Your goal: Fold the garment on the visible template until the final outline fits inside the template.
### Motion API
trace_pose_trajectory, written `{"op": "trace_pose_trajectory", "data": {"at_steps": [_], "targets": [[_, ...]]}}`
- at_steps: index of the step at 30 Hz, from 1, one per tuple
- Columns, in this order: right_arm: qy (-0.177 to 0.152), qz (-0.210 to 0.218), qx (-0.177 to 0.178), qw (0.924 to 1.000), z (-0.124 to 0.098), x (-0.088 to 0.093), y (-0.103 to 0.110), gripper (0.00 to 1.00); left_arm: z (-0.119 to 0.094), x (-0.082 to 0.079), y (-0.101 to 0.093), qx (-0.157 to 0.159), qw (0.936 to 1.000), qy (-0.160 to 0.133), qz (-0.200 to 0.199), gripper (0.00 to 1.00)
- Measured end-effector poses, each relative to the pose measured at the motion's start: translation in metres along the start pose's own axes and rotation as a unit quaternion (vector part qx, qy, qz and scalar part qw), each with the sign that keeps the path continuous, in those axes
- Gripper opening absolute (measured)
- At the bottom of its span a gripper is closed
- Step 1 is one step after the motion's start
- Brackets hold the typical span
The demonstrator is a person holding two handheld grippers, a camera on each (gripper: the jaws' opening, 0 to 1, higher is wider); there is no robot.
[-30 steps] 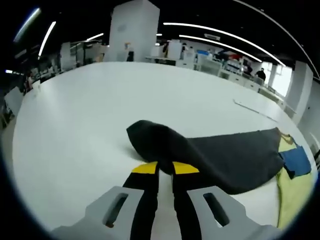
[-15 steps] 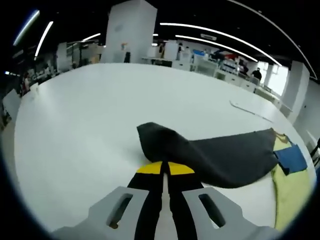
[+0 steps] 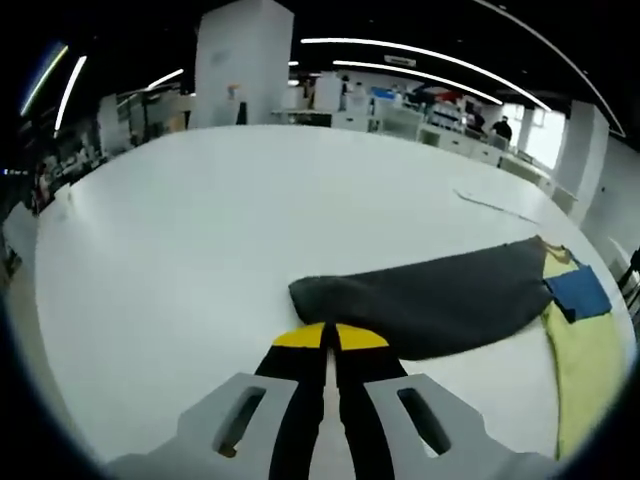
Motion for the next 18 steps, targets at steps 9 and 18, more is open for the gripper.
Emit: {"op": "trace_pose_trajectory", "data": {"at_steps": [9, 18], "targets": [[0.002, -0.006, 0.002, 1.0000, -0.005, 0.000, 0.007, 0.99, 0.000, 0.011, 0.006, -0.004, 0.9997, 0.019, -0.012, 0.00], [-0.002, -0.004, 0.015, 0.9999, -0.012, -0.002, 0.005, 0.99, -0.002, 0.016, 0.008, -0.011, 0.9978, 0.010, -0.064, 0.04]]}}
Point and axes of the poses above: the point that each gripper's makers call its tool centre point, and the gripper's own axes: z roughly forward along the fingers, y roughly to its left, x roughly out of its underside, the point moved 7 cm from there along -z, roughly backward along the fingers, and after that the axes turned 13 degrees about z, right-handed, at the moved point
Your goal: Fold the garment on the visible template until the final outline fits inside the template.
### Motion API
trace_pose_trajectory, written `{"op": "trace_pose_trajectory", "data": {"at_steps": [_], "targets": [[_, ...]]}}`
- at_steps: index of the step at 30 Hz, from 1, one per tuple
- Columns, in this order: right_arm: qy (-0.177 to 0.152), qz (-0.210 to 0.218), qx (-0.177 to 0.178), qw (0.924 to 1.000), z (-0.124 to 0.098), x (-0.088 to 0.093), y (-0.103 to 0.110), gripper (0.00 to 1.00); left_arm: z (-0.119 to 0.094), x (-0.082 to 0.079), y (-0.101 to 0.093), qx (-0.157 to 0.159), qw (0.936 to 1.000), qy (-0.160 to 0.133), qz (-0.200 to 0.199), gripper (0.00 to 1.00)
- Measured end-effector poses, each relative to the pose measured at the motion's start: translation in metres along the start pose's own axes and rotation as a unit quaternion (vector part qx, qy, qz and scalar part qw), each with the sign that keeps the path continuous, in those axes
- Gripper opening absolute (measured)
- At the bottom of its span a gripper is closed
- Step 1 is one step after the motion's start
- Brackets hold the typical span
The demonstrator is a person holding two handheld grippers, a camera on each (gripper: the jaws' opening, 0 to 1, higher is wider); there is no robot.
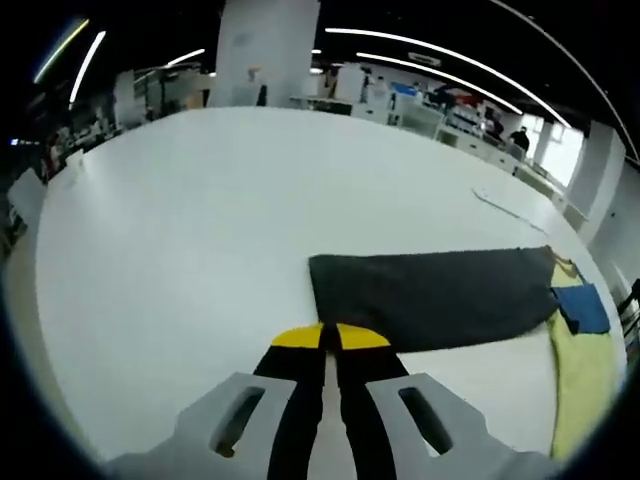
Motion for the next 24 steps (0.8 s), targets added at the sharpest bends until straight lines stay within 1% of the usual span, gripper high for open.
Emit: {"op": "trace_pose_trajectory", "data": {"at_steps": [2, 4, 5, 6, 8, 9, 12, 15, 17, 19, 22, 24], "targets": [[0.000, 0.000, 0.001, 1.0000, -0.001, 0.000, 0.000, 0.99, -0.002, -0.001, 0.000, -0.005, 0.9999, -0.007, -0.005, 0.11], [-0.001, 0.001, 0.002, 1.0000, -0.002, 0.000, 0.000, 0.99, -0.002, -0.002, 0.000, -0.002, 0.9995, -0.020, -0.026, 0.14], [-0.001, 0.002, 0.002, 1.0000, -0.002, 0.001, 0.000, 0.99, -0.002, -0.002, -0.001, 0.001, 0.9984, -0.031, -0.047, 0.15], [-0.001, 0.002, 0.002, 1.0000, -0.002, 0.001, 0.001, 0.99, -0.002, -0.002, -0.001, 0.001, 0.9983, -0.031, -0.050, 0.17], [0.000, 0.001, 0.001, 1.0000, -0.001, 0.002, 0.003, 0.99, -0.002, 0.000, -0.002, -0.003, 0.9988, -0.026, -0.041, 0.20], [0.001, 0.001, 0.001, 1.0000, -0.001, 0.002, 0.003, 0.99, -0.002, 0.002, -0.003, -0.005, 0.9994, -0.021, -0.027, 0.21], [0.002, 0.000, 0.001, 1.0000, -0.001, 0.003, 0.003, 0.99, -0.001, 0.004, -0.007, -0.009, 0.9998, -0.016, -0.002, 0.21], [0.003, 0.000, 0.001, 1.0000, -0.001, 0.003, 0.003, 0.99, 0.001, 0.005, -0.008, -0.018, 0.9994, -0.003, 0.030, 0.19], [0.004, 0.000, 0.001, 1.0000, -0.001, 0.003, 0.003, 0.99, 0.002, 0.006, -0.009, -0.019, 0.9994, 0.000, 0.029, 0.18], [0.004, -0.001, 0.001, 1.0000, -0.001, 0.003, -0.001, 0.99, 0.003, 0.008, -0.008, -0.021, 0.9996, 0.005, 0.021, 0.17], [0.004, -0.001, 0.000, 1.0000, -0.001, 0.004, -0.002, 0.99, 0.005, 0.009, -0.008, -0.026, 0.9993, 0.010, 0.025, 0.14], [0.006, -0.002, -0.001, 1.0000, -0.001, 0.005, -0.002, 0.99, 0.005, 0.009, -0.009, -0.028, 0.9995, 0.009, 0.014, 0.12]]}}
Point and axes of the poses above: the point that each gripper's makers call its tool centre point, and the gripper's own axes: z roughly forward along the fingers, y roughly to its left, x roughly out of its underside, the point moved 7 cm from there along -z, roughly backward along the fingers, and after that the axes turned 13 degrees about z, right-handed, at the moved point
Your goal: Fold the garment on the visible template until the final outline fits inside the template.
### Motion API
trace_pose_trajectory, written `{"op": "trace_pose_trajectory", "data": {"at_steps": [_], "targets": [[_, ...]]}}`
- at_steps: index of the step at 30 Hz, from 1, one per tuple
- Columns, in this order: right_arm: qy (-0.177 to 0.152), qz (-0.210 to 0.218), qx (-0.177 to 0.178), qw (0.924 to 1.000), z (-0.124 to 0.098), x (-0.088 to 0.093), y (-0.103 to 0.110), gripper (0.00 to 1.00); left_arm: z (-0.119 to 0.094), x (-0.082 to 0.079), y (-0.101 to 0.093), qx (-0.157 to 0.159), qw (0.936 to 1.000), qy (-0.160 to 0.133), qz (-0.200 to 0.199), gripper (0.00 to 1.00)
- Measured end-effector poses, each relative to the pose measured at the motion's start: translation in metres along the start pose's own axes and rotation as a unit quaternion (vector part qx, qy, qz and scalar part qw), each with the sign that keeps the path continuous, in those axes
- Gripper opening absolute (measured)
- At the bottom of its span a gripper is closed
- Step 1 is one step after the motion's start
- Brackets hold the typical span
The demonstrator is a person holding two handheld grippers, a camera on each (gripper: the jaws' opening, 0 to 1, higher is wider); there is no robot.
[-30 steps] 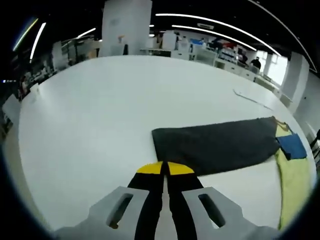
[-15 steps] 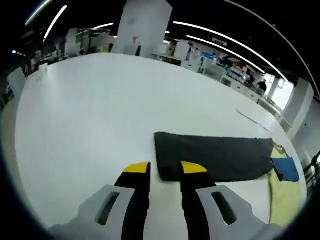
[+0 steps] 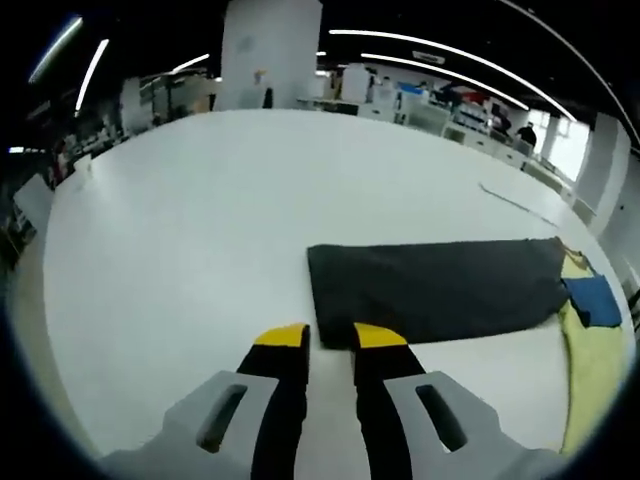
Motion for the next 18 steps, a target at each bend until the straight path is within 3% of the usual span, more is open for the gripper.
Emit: {"op": "trace_pose_trajectory", "data": {"at_steps": [9, 18], "targets": [[0.011, -0.015, 0.010, 0.9998, 0.0020, 0.0053, -0.0023, 0.99, 0.0039, -0.0012, -0.0025, -0.002, 1.0000, 0.002, -0.005, 0.01], [0.010, -0.013, -0.001, 0.9999, 0.0071, 0.0062, -0.0070, 0.99, 0.0002, -0.0027, 0.0013, 0.006, 0.9999, 0.004, -0.013, 0.00]]}}
Point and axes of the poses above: the point that each gripper's makers call its tool centre point, and the gripper's own axes: z roughly forward along the fingers, y roughly to its left, x roughly out of its underside, the point moved 7 cm from there along -z, roughly backward along the fingers, and after that the axes turned 13 degrees about z, right-handed, at the moved point
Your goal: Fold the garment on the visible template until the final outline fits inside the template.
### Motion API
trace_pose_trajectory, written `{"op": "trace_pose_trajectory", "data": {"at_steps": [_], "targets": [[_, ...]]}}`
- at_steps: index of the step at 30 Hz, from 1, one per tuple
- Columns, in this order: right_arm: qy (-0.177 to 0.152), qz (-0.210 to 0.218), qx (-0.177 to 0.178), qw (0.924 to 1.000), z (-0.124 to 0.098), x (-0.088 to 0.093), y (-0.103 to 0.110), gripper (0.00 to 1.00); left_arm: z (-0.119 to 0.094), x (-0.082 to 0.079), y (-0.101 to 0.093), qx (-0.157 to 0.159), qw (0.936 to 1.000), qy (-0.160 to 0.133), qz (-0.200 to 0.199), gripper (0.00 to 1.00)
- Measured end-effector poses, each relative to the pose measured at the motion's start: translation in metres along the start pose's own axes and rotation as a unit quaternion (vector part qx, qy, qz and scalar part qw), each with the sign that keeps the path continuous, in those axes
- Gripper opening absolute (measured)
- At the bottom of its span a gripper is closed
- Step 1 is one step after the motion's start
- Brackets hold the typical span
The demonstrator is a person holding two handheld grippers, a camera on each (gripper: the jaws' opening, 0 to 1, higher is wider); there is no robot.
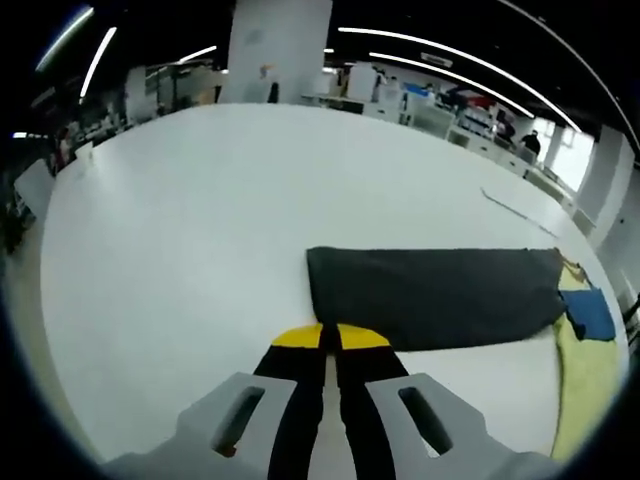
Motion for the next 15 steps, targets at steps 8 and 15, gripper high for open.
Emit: {"op": "trace_pose_trajectory", "data": {"at_steps": [8, 15], "targets": [[0.000, -0.001, -0.006, 1.0000, 0.000, 0.002, -0.003, 0.99, -0.007, -0.011, -0.001, 0.004, 0.9998, -0.015, 0.010, 0.00], [-0.001, -0.001, -0.006, 1.0000, -0.001, 0.002, -0.003, 0.99, -0.010, -0.020, -0.003, 0.011, 0.9994, -0.025, 0.020, 0.00]]}}
Point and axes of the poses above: the point that each gripper's makers call its tool centre point, and the gripper's own axes: z roughly forward along the fingers, y roughly to its left, x roughly out of its underside, the point moved 7 cm from there along -z, roughly backward along the fingers, and after that the axes turned 13 degrees about z, right-handed, at the moved point
